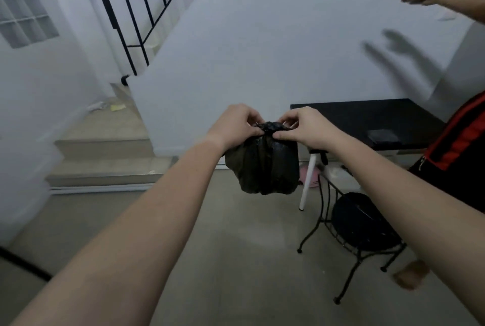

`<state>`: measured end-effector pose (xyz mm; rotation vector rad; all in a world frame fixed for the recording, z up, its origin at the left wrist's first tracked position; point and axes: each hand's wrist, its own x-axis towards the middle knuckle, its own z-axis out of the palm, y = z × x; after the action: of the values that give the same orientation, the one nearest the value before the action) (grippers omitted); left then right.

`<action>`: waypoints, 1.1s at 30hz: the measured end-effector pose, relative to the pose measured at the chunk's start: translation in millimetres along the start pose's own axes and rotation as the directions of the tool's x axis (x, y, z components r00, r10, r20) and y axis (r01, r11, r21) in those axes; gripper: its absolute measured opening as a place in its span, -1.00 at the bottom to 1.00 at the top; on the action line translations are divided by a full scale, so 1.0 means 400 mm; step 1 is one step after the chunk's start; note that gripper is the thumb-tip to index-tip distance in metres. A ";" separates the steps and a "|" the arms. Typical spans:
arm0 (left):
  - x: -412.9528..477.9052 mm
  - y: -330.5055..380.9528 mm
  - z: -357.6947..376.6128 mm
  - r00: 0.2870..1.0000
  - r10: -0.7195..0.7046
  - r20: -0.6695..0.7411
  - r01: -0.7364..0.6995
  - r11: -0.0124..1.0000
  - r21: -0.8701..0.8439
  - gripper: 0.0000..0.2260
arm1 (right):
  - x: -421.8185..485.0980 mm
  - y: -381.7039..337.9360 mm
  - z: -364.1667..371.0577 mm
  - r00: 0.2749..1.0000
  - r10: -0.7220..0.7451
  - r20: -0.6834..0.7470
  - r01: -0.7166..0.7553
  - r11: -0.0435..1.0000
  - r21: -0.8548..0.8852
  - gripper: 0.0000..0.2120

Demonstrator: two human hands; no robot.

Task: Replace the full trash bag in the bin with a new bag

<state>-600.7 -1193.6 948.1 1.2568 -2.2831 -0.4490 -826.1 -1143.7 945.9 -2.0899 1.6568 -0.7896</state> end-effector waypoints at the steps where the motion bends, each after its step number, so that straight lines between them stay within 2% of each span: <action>1: 0.019 -0.022 -0.003 1.000 -0.010 -0.004 0.010 1.000 0.000 -0.88 | 0.034 0.008 0.009 1.000 -0.005 0.007 0.005 1.000 0.006 -0.74; 10: 0.270 -0.263 -0.033 1.000 -0.022 -0.015 0.022 1.000 -0.021 -0.89 | 0.393 0.063 0.107 0.998 -0.064 0.026 0.064 0.998 -0.010 -0.77; 17: 0.498 -0.478 -0.059 0.998 -0.033 0.052 0.035 0.998 -0.050 -0.90 | 0.693 0.106 0.183 0.998 -0.023 0.054 0.024 0.999 -0.022 -0.86; 23: 0.663 -0.652 -0.082 0.998 -0.047 0.037 0.049 0.997 -0.053 -0.89 | 0.935 0.134 0.253 0.998 -0.032 0.046 0.034 0.999 -0.031 -0.86; 29: 0.824 -0.786 -0.082 0.998 -0.065 0.026 0.065 0.998 -0.007 -0.87 | 1.162 0.202 0.301 0.993 -0.058 0.104 0.060 0.998 -0.014 -0.88; 33: 0.923 -0.872 -0.072 0.991 -0.134 0.021 0.134 0.991 -0.003 -0.87 | 1.315 0.260 0.335 0.983 -0.099 0.152 0.097 0.995 0.024 -0.87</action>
<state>-511.8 -1691.5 892.7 1.4156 -2.2215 -0.5168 -739.8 -1686.4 886.4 -2.1759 1.4724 -0.6512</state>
